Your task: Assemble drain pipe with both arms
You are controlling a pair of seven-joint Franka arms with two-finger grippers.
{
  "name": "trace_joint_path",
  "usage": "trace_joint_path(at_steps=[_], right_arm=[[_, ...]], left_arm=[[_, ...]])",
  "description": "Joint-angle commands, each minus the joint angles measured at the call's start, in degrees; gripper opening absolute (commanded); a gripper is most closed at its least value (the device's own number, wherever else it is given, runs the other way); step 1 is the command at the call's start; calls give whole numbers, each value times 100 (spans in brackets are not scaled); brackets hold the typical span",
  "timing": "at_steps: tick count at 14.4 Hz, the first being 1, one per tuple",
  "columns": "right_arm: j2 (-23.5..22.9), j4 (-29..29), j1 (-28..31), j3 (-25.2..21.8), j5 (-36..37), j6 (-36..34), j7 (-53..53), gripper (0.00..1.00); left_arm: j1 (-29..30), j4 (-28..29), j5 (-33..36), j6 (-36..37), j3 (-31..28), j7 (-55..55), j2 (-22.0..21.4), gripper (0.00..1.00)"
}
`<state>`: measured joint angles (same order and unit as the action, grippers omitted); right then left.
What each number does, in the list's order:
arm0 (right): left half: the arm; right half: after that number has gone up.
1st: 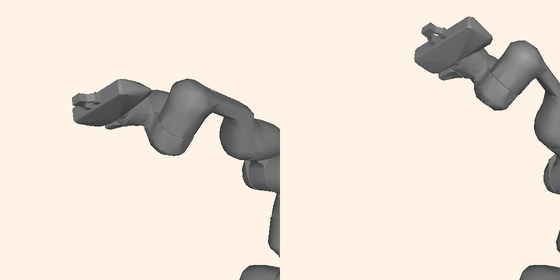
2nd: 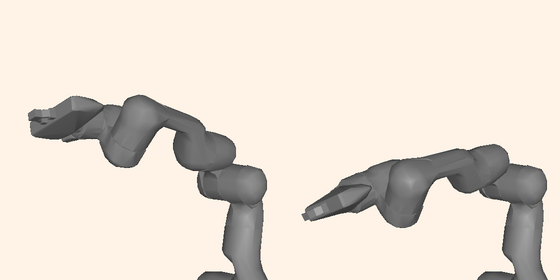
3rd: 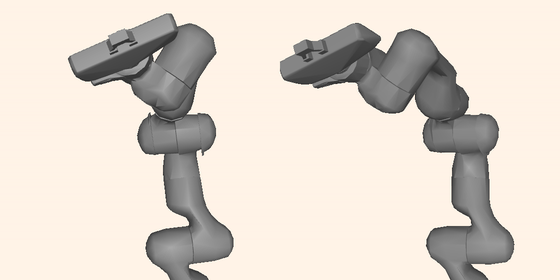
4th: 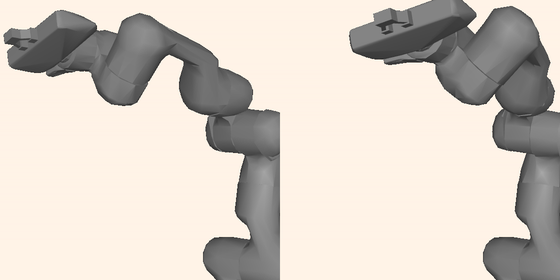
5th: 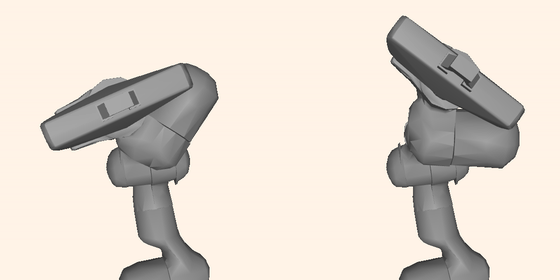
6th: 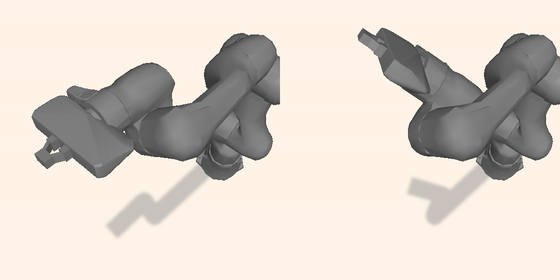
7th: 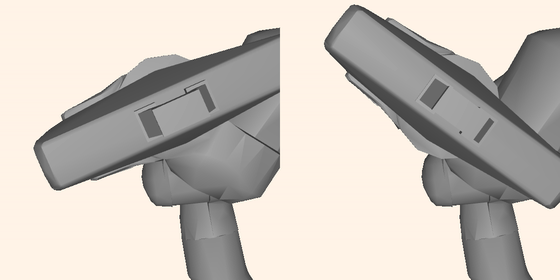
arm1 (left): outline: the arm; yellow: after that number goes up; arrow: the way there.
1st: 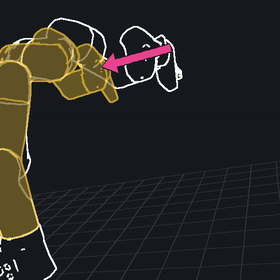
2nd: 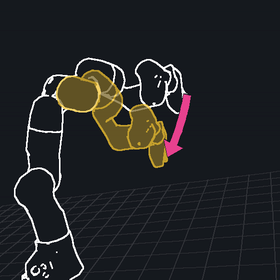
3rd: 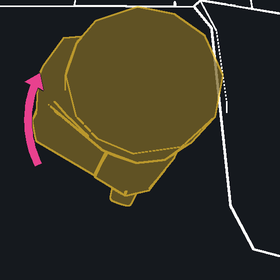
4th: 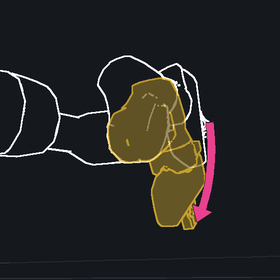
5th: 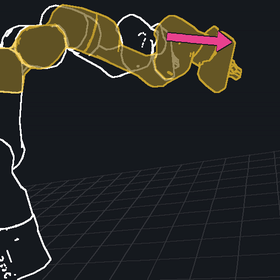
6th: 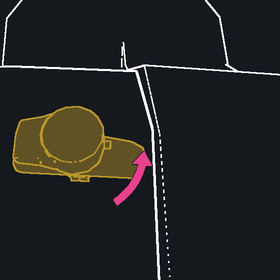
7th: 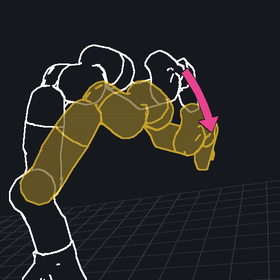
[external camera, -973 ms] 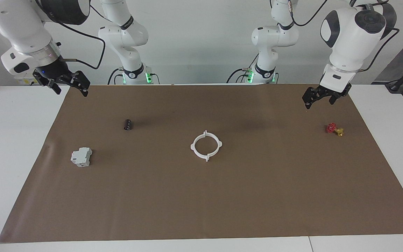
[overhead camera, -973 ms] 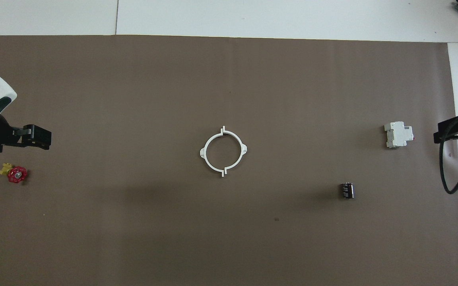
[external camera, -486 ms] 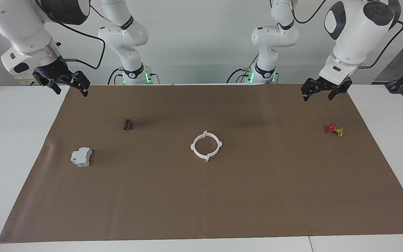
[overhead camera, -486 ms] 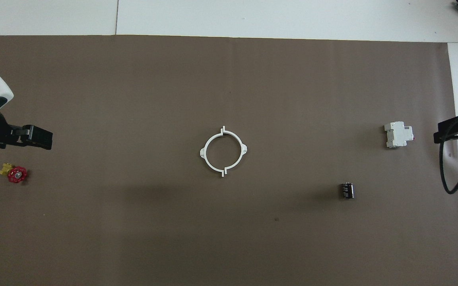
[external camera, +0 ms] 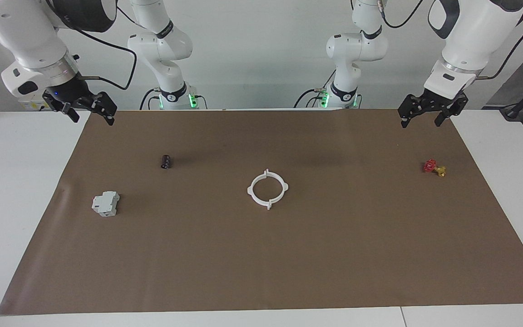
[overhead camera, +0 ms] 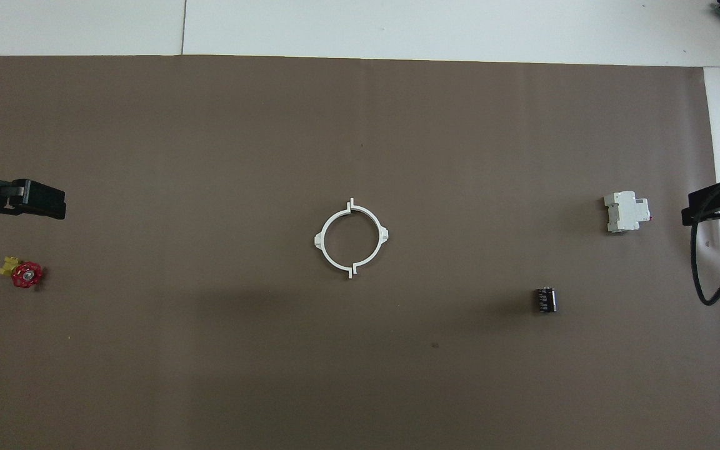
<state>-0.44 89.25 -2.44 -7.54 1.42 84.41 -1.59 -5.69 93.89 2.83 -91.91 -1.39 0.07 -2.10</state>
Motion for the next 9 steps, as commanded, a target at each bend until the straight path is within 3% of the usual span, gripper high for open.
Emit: trace_joint_path(at_steps=[1, 9], right_arm=[[176, 216, 7, 15, -37, 146, -52, 100], [176, 216, 7, 15, -37, 146, -52, 100]], left_arm=[[-37, -161, -54, -72, -81, -95, 113, 100], [-37, -117, -54, -160, -81, -95, 113, 100]])
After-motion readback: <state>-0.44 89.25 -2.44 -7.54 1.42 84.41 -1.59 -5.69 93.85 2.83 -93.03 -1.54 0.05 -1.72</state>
